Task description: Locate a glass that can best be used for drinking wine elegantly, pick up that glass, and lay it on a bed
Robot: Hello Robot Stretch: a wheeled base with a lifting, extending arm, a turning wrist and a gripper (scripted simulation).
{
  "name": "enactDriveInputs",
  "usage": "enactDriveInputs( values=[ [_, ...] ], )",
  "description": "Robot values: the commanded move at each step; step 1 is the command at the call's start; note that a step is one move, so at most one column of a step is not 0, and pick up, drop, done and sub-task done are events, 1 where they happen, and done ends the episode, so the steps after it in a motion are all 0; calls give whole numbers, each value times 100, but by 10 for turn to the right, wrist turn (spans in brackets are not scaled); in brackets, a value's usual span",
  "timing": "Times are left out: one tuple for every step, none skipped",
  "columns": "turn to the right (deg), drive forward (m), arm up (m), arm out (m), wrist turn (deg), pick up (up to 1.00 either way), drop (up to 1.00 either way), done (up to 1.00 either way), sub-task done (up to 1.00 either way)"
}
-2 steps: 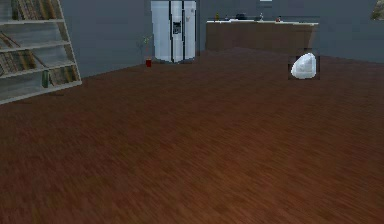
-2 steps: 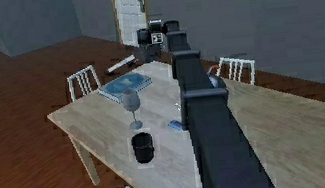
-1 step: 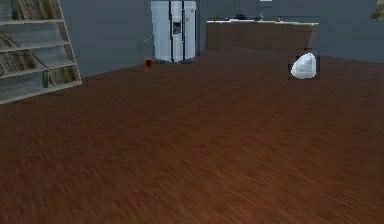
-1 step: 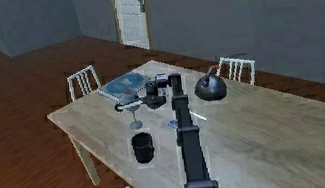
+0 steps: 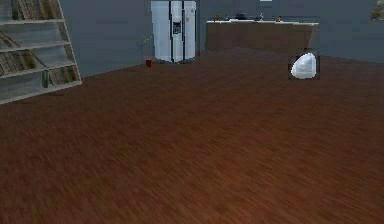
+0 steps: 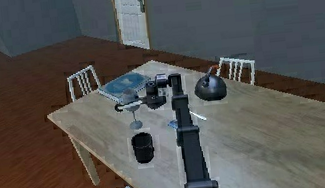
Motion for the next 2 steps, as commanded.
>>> enactDriveInputs(
  values=[
    [0, 0, 10, 0, 0, 0, 0, 0, 0],
    [0, 0, 8, 0, 0, 0, 0, 0, 0]
  ],
)
